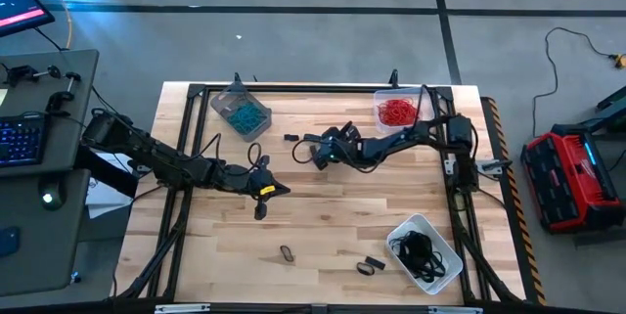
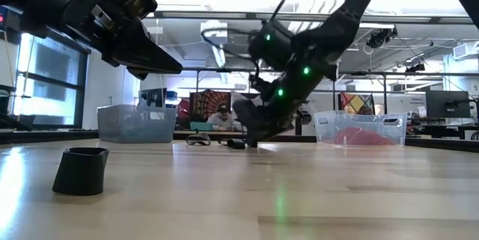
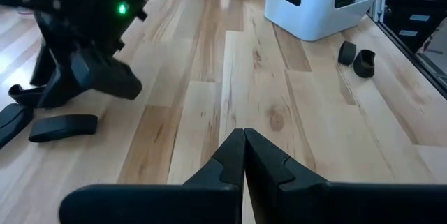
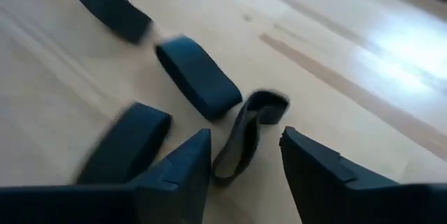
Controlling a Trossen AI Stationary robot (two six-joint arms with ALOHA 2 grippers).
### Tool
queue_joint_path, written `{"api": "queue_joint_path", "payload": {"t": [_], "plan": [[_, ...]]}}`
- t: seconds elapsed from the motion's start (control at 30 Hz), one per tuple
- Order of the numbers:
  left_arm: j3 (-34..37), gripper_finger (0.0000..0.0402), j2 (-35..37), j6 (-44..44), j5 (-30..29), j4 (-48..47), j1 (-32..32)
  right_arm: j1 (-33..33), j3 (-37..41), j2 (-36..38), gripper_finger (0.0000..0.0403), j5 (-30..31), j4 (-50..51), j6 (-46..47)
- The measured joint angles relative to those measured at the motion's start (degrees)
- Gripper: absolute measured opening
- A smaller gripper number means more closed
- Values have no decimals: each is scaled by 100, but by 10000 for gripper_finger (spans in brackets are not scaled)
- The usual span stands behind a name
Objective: Sort rubber bands into baskets
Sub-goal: Put the black rubber band into the white bin
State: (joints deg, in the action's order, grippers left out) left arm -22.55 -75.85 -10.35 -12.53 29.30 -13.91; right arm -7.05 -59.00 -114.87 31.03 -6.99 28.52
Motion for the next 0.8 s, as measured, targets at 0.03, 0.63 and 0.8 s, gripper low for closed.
{"api": "queue_joint_path", "payload": {"t": [0.03, 0.63, 0.8], "plan": [[0, 0, 0, 0, 0, -1, -2, -34, 0, -70, 155, -18, -28, -18], [0, 0, 0, 2, -2, -129, -17, 702, 4, 1283, 5, -363, 1662, -453], [-2, 0, 0, 2, -2, -149, -17, 1521, 2, 2446, 3, -809, 2785, -106]]}}
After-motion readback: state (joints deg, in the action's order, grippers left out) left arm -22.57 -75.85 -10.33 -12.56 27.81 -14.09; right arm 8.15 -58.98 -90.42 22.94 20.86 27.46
